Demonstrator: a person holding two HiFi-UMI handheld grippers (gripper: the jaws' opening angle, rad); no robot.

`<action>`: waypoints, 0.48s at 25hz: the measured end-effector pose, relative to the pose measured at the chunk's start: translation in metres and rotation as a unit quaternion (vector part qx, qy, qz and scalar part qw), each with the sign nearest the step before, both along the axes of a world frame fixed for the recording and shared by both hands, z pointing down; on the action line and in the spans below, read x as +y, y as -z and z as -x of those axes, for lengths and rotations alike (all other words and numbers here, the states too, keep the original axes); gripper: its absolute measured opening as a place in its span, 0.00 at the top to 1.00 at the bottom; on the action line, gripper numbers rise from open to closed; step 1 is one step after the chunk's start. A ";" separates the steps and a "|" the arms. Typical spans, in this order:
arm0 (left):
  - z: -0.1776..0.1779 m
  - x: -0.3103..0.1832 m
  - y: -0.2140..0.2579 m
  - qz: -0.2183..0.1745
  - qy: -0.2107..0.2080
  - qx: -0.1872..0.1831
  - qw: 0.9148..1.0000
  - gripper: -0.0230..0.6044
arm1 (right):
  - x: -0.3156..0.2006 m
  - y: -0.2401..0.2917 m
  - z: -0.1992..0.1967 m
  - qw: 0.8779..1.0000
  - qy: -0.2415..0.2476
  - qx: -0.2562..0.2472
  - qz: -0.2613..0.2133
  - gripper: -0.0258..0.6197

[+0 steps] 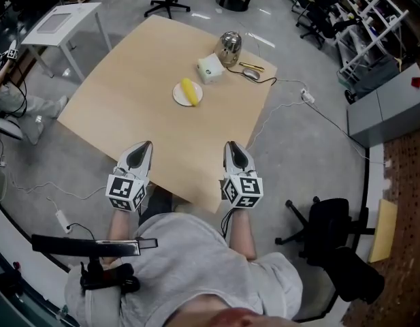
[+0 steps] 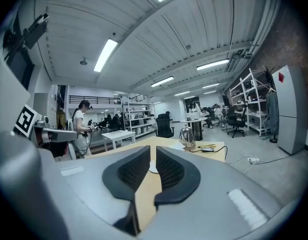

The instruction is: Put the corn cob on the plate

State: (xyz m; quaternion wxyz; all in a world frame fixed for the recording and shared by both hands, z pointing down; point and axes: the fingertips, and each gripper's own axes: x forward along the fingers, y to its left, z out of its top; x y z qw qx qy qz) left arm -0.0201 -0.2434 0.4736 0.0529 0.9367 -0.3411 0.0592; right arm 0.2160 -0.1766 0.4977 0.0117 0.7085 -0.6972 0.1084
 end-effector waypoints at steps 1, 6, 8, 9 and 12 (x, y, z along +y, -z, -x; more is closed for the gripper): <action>-0.003 0.003 0.001 -0.002 -0.002 0.000 1.000 0.93 | 0.006 0.001 -0.002 1.000 -0.004 0.000 -0.005 0.90; -0.012 0.011 0.003 -0.006 -0.016 -0.001 1.000 0.93 | 0.021 0.000 -0.006 1.000 -0.017 0.008 -0.014 0.95; -0.014 0.015 0.002 -0.006 -0.022 -0.002 1.000 0.93 | 0.028 -0.003 -0.006 1.000 -0.018 0.007 -0.009 0.95; -0.015 0.017 0.002 -0.006 -0.024 -0.003 1.000 0.93 | 0.033 -0.005 -0.006 1.000 -0.019 0.008 -0.007 0.95; -0.016 0.019 0.003 -0.008 -0.027 -0.003 1.000 0.93 | 0.043 -0.010 -0.004 1.000 -0.019 0.011 -0.003 0.95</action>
